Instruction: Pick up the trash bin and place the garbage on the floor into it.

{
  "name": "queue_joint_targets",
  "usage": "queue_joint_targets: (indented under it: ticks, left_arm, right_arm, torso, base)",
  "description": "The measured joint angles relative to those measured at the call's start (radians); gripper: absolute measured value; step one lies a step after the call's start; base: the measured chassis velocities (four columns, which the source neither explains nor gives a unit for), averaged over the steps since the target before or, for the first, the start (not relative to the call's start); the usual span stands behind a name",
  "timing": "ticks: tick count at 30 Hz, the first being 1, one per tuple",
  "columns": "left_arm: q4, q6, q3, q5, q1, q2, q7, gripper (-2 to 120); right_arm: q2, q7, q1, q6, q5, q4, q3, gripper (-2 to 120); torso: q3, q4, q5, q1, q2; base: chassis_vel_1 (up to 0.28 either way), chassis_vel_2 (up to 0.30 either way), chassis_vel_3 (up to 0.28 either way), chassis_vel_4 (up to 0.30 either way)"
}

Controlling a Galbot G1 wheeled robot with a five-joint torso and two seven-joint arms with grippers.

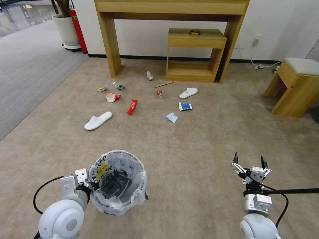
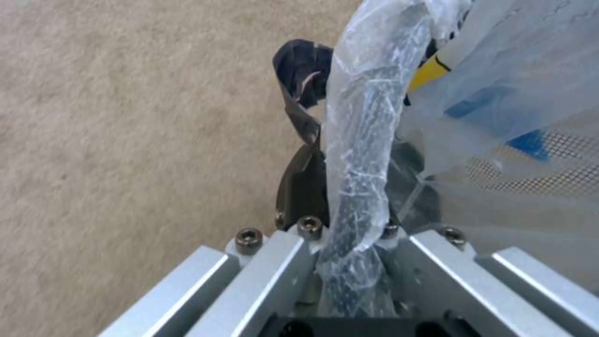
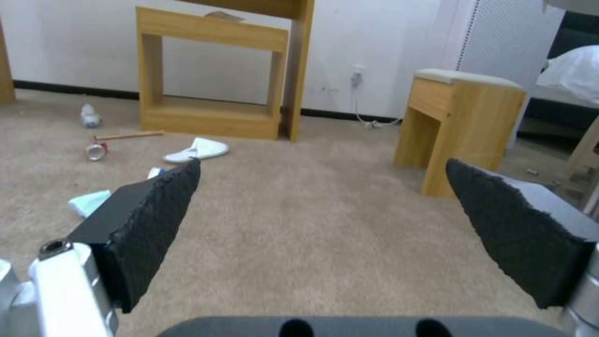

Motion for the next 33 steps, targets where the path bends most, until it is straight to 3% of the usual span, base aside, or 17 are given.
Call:
queue_joint_targets:
  ticks: [33]
  left_arm:
    - [0.002,-0.009,0.007,0.025,0.003,-0.009,0.011,0]
  right_arm:
    - [0.0,0.002,0.014,-0.007,-0.004,0.002,-0.035,100]
  torso:
    - [0.0,-0.0003,-0.0004,0.0,0.0]
  base:
    - [-0.151,0.149,0.144,-0.152]
